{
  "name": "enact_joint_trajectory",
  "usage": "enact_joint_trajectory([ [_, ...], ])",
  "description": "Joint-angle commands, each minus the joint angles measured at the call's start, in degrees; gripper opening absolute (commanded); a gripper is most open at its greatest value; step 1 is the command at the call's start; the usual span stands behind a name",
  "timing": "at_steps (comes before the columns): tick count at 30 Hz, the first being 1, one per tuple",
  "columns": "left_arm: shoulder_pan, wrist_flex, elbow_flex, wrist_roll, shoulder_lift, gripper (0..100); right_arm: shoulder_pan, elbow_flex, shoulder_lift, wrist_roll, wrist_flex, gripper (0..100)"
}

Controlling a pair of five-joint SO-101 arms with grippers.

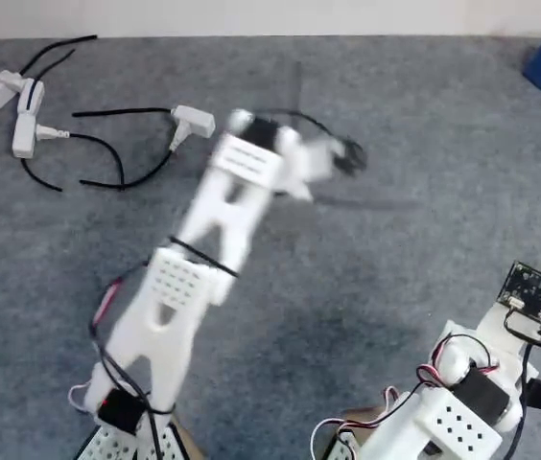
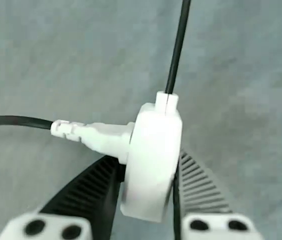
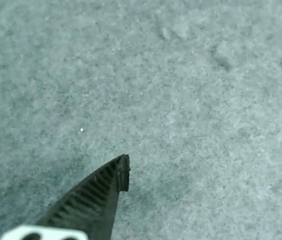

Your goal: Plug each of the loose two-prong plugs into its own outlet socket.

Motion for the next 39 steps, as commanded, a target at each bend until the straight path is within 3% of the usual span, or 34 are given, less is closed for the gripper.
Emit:
enact_joint_trajectory([
  [1,-9.98,0.0,-10.15,0.0,-1.19,6,-0.75,-0.22,-0.13,0.0,-0.04,55.6],
  [10,-22.37,0.09,-14.55,-0.09,-0.84,8,-4.79,-0.13,-0.13,0.0,-0.04,55.6],
  [15,-26.68,1.14,-14.2,0.97,-0.75,32,-6.99,-0.13,-0.04,0.0,-0.04,55.6],
  [19,-26.77,5.98,-14.11,10.73,-0.75,43,-13.85,-0.13,-0.04,0.0,-0.04,55.6],
  [25,-26.95,6.68,-14.11,29.98,-1.19,44,-19.91,-0.92,-0.04,-0.26,0.22,55.6],
  [34,-26.51,6.77,-17.36,44.22,-9.89,44,-41.45,-10.33,-0.04,-0.53,-0.04,55.6],
  [39,-26.24,7.03,-12.79,46.07,-22.9,39,-44.53,-16.13,0.13,-3.96,1.63,55.6],
])
